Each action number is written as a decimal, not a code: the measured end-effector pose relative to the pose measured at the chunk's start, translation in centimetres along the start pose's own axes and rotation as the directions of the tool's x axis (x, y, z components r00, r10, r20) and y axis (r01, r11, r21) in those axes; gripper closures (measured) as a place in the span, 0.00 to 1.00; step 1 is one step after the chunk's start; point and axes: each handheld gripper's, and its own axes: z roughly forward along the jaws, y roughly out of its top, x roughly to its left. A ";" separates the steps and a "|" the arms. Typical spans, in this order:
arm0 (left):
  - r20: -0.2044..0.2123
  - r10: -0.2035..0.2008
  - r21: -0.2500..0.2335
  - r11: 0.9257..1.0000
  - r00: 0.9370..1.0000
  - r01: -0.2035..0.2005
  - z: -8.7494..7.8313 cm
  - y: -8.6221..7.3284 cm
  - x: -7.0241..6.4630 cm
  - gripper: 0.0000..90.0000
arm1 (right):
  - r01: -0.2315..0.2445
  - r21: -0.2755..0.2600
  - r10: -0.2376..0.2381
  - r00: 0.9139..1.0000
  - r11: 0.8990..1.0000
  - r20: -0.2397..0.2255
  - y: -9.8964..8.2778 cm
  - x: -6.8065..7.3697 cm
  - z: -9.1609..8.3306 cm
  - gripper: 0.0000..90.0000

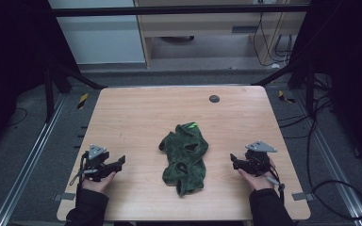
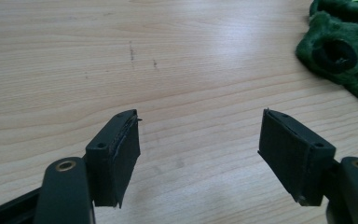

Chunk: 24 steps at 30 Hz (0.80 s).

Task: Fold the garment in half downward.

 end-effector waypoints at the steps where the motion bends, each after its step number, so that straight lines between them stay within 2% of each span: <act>1: 0.002 0.004 0.001 1.000 1.000 -0.004 0.0 0.0 -0.2 0.32 | -0.001 -0.001 0.001 1.000 1.000 -0.006 0.0 0.1 -0.1 0.27; 5: 0.014 0.018 0.019 1.000 1.000 -0.018 0.2 0.1 -0.7 0.33 | -0.006 -0.019 0.006 1.000 1.000 -0.021 0.2 0.2 -0.2 0.28; 6: 0.024 0.019 0.026 0.999 1.000 -0.019 0.4 0.2 -1.0 0.33 | -0.014 -0.030 0.013 0.999 0.999 -0.040 0.4 0.4 -0.4 0.31; 11: 0.022 0.028 0.019 0.999 0.999 -0.029 0.4 0.8 -1.6 0.34 | 0.011 -0.027 -0.012 0.999 1.000 -0.046 1.0 1.0 -0.3 0.33; 14: 0.023 0.027 0.016 1.000 0.999 -0.027 0.4 1.8 -2.0 0.34 | -0.022 -0.033 0.020 0.997 0.999 -0.073 1.9 1.3 -0.4 0.35; 20: 0.020 0.018 -0.006 1.000 1.000 -0.018 0.6 3.3 -2.2 0.35 | -0.004 -0.046 0.000 0.997 0.999 -0.078 3.8 1.9 -0.4 0.37; 24: 0.034 0.018 -0.016 1.000 0.999 -0.018 1.5 5.0 -3.1 0.36 | 0.000 -0.058 -0.004 0.996 0.998 -0.084 5.1 2.4 -0.2 0.38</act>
